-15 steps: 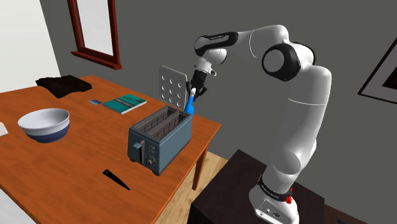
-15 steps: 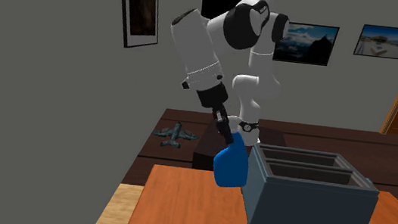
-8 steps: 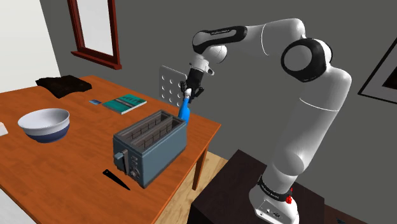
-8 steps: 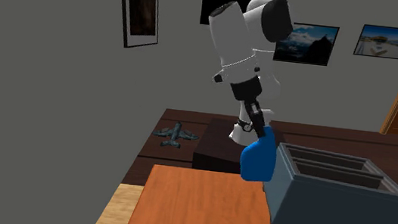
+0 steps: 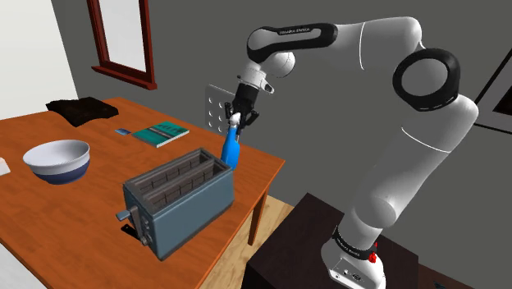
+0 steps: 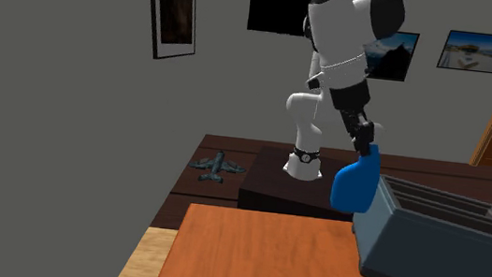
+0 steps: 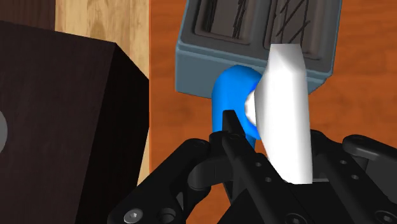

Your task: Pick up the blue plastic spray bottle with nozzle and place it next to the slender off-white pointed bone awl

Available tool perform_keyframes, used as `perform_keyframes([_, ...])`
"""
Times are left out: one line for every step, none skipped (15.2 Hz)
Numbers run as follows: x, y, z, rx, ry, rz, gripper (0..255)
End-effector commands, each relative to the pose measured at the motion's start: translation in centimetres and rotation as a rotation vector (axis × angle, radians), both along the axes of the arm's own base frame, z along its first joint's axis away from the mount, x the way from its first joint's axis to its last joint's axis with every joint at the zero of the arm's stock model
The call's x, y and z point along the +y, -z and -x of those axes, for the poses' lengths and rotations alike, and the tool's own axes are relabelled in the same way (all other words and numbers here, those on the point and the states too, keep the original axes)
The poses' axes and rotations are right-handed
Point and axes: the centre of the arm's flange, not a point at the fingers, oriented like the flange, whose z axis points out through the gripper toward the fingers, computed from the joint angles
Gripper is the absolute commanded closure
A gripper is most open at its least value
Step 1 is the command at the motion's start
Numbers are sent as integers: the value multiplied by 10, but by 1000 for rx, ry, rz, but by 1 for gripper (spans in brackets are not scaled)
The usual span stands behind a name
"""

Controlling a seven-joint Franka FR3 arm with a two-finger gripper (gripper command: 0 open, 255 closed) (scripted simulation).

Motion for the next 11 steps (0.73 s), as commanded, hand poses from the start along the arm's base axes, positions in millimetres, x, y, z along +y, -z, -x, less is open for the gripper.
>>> perform_keyframes([26,-9,8,1,1,-1,255])
perform_keyframes([38,-13,12,1,1,-1,255])
perform_keyframes([49,-17,17,1,1,-1,255])
perform_keyframes([61,-22,21,1,1,-1,255])
perform_keyframes([72,-26,25,1,1,-1,255])
perform_keyframes([84,-31,30,1,1,-1,255])
perform_keyframes([96,-35,34,1,1,-1,255])
perform_keyframes([107,-39,39,1,1,-1,255])
perform_keyframes([119,-44,43,1,1,-1,255])
perform_keyframes([131,-48,48,1,1,-1,255])
perform_keyframes([142,-52,52,1,1,-1,255])
